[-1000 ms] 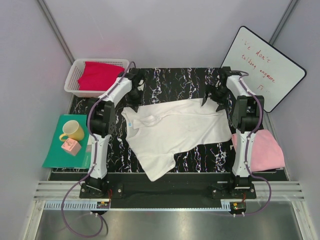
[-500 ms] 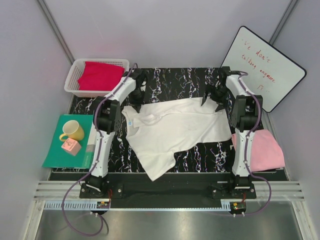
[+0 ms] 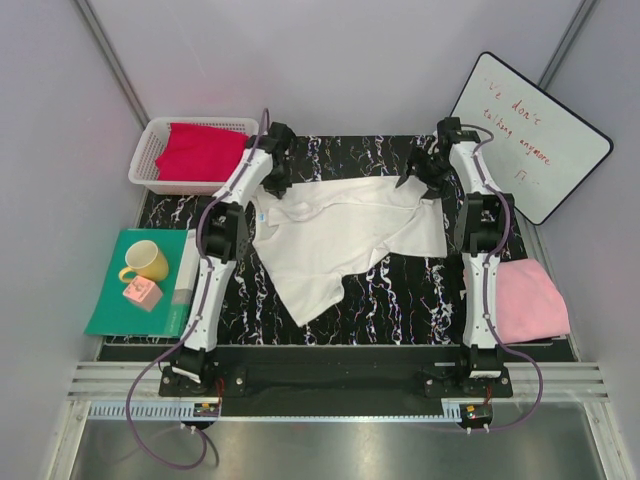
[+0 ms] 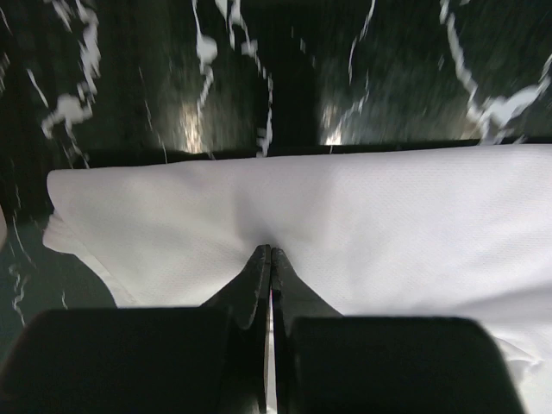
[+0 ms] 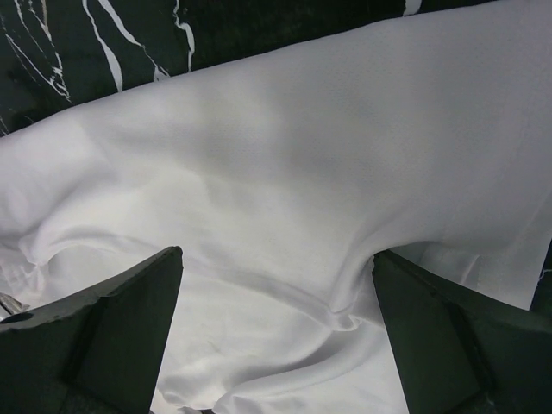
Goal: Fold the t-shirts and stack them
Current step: Fold the flattened tshirt in 1/3 of the way, then grap the side of the flattened tshirt closest away from the robot with both arms
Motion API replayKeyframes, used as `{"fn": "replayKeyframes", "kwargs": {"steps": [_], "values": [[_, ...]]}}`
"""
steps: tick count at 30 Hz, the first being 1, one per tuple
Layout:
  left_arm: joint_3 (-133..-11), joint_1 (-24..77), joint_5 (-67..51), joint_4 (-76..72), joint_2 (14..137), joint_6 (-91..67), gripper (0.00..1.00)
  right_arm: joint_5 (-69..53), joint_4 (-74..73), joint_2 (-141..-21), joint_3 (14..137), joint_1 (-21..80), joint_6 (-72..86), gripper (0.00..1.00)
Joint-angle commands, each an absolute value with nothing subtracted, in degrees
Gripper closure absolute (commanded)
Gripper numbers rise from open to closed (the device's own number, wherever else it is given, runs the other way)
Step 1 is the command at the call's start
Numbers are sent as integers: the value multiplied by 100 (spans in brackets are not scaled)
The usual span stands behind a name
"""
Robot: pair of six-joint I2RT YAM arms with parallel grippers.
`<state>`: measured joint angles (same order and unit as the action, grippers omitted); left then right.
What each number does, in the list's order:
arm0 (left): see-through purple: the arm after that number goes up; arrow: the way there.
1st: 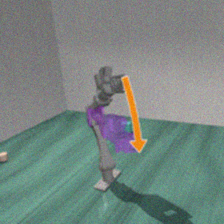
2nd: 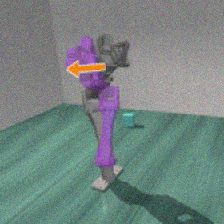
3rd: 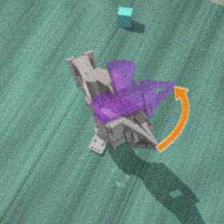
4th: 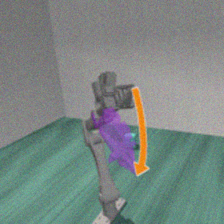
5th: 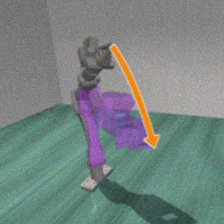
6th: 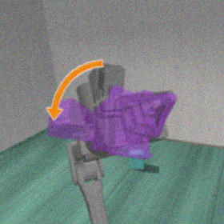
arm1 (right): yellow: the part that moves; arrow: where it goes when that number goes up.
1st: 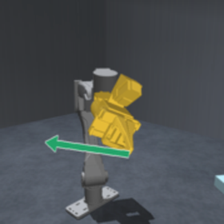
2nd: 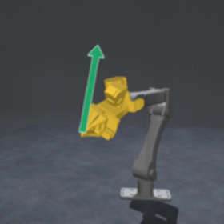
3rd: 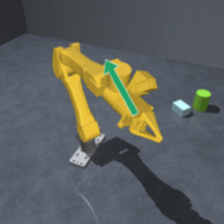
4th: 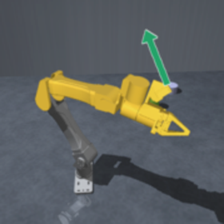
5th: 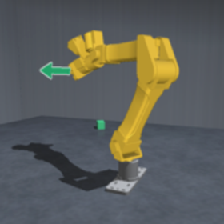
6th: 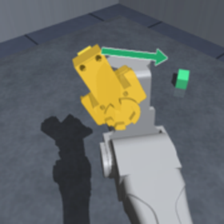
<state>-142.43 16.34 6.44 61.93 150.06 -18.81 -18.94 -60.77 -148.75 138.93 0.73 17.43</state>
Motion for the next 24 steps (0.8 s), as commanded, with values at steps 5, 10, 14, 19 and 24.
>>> {"fn": "replayKeyframes", "kwargs": {"steps": [5, 10, 14, 19, 24], "values": [[-13197, 1564, 36, 4984, 13434, -1785, 72, -2276, -5862, -14064, 13651, 70, 1609, 0], [-11736, 1775, -412, 4975, 11817, -1618, 1, -2022, -5836, -12573, 11973, 70, 1451, 0], [-10303, 1968, -791, 4983, 10821, -1486, 1, -1670, -5766, -11489, 10672, 27, 1336, 0], [-9073, 2276, -756, 5132, 10003, -1345, 1, -1521, -5792, -10584, 9397, 35, 1362, 0], [-8421, 2996, -422, 5256, 9844, -1196, 1, -1372, -5854, -10284, 8535, 35, 1669, 0]]}}
